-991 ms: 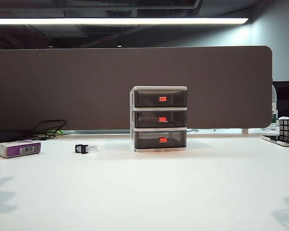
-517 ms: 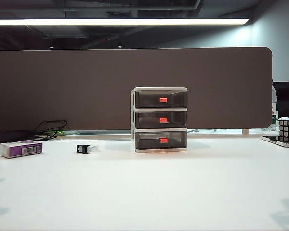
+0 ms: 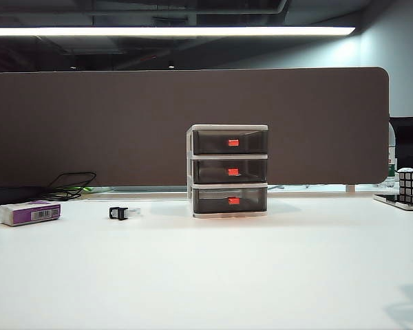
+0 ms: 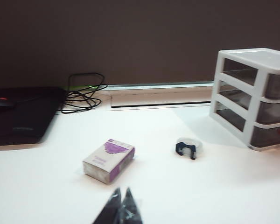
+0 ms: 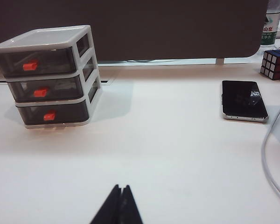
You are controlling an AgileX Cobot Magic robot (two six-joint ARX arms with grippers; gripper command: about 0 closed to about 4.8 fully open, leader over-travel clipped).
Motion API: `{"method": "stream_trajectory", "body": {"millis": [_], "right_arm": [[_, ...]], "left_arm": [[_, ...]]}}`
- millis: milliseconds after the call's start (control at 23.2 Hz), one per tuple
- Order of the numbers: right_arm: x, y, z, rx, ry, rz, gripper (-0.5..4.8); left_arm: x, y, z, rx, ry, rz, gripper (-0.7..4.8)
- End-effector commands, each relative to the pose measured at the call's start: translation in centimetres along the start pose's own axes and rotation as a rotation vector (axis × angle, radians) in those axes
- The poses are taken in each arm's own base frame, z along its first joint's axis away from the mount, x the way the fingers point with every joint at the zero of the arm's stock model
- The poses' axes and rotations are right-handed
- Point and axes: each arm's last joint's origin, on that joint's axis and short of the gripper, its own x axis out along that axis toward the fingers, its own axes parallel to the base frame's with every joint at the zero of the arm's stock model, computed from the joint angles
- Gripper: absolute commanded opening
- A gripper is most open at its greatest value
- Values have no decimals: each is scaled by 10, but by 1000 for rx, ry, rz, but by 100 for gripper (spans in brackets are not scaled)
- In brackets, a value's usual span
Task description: Open the second layer of the drawer on the table, pick up the earphone case on the table and put it in, and finally close the drawer.
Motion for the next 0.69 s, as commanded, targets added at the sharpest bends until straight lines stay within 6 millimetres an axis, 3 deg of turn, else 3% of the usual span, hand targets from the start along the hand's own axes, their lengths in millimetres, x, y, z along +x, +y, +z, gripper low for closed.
{"method": "stream_trajectory", "body": {"millis": [43, 689], "right_arm": [[0, 0, 1, -2, -27, -4, -5], [0, 0, 1, -1, -19, -5, -5]], "left_arm": [[0, 1, 2, 16, -31, 21, -6], [0, 1, -3, 11, 23, 17, -5]]}}
